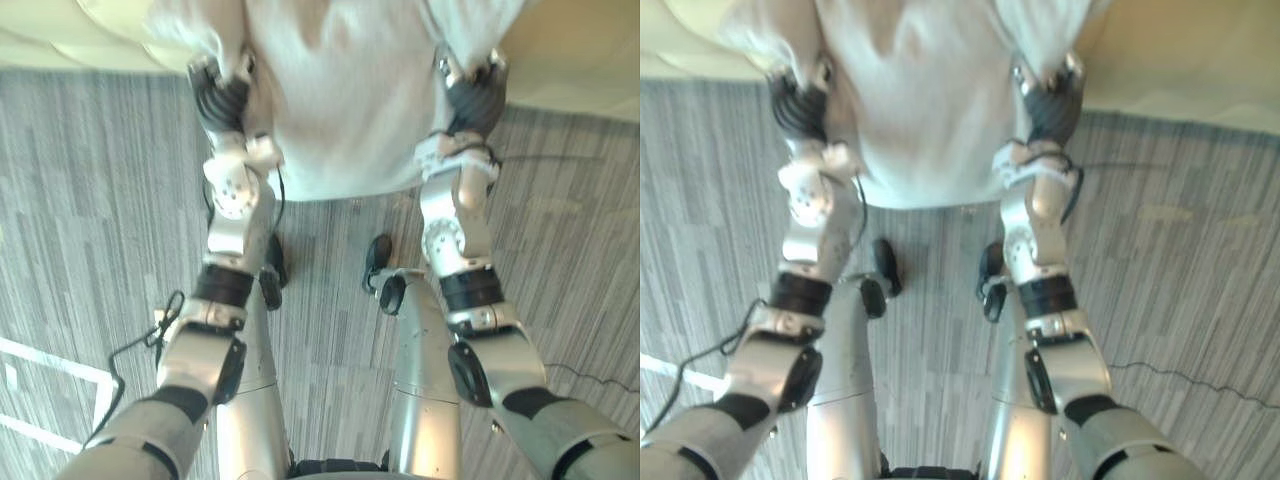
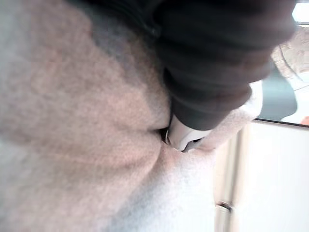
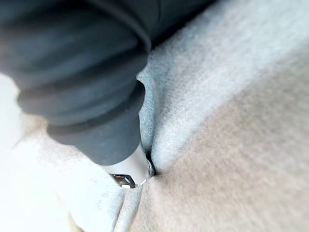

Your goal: Pick up cushions and gather them together orderly.

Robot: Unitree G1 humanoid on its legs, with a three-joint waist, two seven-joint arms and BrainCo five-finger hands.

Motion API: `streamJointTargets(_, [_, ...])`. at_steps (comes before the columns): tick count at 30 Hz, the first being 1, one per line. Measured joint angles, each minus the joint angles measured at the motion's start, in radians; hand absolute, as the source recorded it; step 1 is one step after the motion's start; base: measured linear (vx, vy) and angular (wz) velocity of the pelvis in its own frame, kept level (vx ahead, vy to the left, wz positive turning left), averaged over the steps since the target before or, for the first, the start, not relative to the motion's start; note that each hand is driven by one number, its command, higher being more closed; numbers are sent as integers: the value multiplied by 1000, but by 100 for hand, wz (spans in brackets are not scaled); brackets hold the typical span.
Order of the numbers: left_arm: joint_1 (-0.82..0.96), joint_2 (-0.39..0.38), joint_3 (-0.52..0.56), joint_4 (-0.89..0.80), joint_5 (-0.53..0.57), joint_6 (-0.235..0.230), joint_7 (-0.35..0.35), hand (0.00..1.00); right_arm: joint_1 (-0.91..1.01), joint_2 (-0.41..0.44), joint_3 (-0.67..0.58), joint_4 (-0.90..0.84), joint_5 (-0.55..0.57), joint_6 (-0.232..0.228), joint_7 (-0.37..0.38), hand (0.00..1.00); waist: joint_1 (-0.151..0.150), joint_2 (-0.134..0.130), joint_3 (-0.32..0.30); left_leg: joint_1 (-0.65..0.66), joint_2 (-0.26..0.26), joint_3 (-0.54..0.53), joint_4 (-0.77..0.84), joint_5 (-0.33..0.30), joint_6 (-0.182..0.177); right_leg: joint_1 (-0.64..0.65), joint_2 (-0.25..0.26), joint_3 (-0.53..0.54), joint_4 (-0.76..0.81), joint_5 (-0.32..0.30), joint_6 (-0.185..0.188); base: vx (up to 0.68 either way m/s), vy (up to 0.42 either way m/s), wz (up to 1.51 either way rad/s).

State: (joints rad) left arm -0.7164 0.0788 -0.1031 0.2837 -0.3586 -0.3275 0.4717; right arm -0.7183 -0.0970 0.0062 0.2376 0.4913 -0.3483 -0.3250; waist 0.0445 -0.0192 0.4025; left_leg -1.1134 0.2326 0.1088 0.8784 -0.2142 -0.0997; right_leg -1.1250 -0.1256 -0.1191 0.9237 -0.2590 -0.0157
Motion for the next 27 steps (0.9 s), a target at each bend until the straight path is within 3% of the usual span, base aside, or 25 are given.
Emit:
streamJointTargets(7, [287, -54, -114, -201, -6, -21, -4, 100, 321, 17, 43, -202, -62, -21, -3, 100, -9, -4, -25, 421, -24, 44, -238, 25, -24, 384, 0, -16, -179, -1, 2, 102, -37, -2])
streamJointTargets(12, [517, -55, -159, -317, -38, -42, -20, 100, 547, 19, 141, -281, -99, -17, 2, 100, -8, -12, -146, 689, -48, 89, -418, 52, -31, 616, 0, -9, -307, 0, 14, 154, -2, -7])
streamJointTargets(19, [667, -45, -204, -444, -58, -81, -45, 100, 722, 18, 200, -424, -123, -16, 11, 100, 7, -12, -242, 891, -58, 130, -527, 59, -34, 793, 4, 2, -394, -1, 31, 94, 14, -11])
streamJointTargets(23, [713, -27, -224, -450, -58, -80, -46, 100, 756, 17, 202, -430, -150, -17, 24, 100, 6, -15, -264, 937, -51, 122, -473, 59, -34, 876, 4, 3, -413, -21, 41, 13, 5, 3])
streamJointTargets(27, [758, -25, -242, -451, -58, -80, -47, 100, 788, 10, 204, -432, -177, -6, 26, 100, 10, 0, -280, 809, -11, 38, -112, 104, -26, 947, 17, -10, -397, -71, 21, -32, -8, 2])
